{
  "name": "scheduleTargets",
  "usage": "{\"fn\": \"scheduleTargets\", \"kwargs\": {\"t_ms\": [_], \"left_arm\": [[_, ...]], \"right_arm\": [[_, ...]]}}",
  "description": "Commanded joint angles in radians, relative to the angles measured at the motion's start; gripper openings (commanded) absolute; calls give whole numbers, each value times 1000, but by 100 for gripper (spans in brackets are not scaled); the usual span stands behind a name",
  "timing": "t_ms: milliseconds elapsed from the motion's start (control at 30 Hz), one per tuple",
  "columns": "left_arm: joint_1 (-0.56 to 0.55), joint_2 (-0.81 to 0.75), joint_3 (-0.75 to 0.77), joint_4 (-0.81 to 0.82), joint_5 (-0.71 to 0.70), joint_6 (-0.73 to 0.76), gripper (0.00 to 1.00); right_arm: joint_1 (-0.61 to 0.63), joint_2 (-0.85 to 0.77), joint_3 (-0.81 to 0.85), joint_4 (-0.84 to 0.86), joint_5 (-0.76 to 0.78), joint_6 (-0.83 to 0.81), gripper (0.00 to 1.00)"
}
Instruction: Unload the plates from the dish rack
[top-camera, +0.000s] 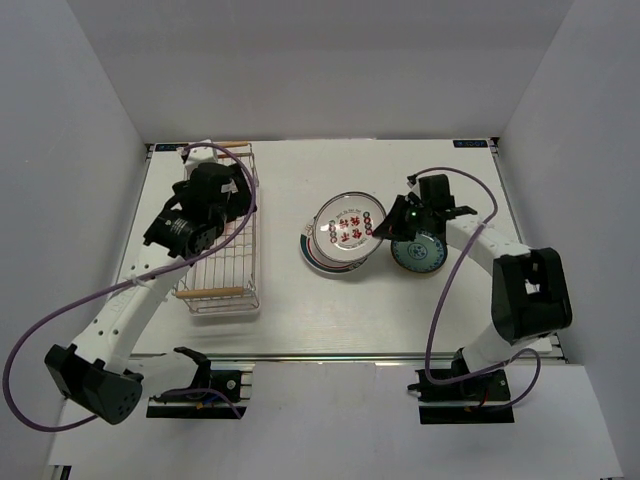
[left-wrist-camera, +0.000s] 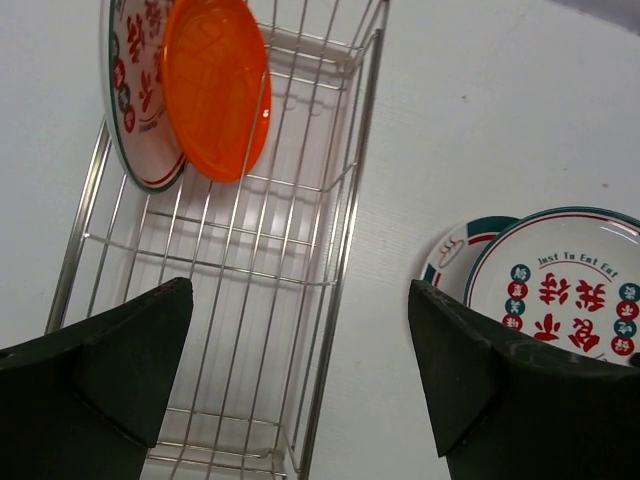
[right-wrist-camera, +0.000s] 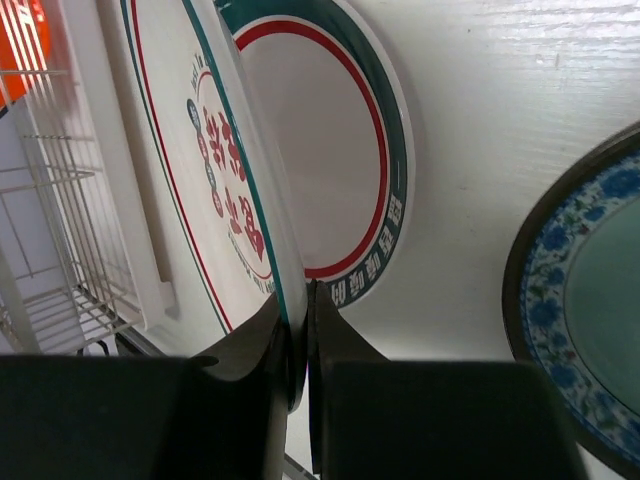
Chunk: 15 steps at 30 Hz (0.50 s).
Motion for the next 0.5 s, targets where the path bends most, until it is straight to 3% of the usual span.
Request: {"fn": "scheduleTargets", "kwargs": {"t_ms": [0, 200, 300, 433, 467], "left_arm": [[6, 29, -9, -49, -79, -44, 98], [6, 38, -36, -29, -88, -54, 98], [6, 44, -39, -15, -77, -50, 98], [6, 49, -49, -7, -73, -54, 98], [6, 50, -49, -9, -71, -54, 98]], "right_arm": [[32, 31, 77, 33, 13, 57, 0], [75, 94, 102, 10, 65, 68, 0], [89, 137, 122, -13, 73, 71, 6], [104, 150, 135, -44, 99, 69, 38], [106, 148, 140, -56, 102, 60, 42]]}}
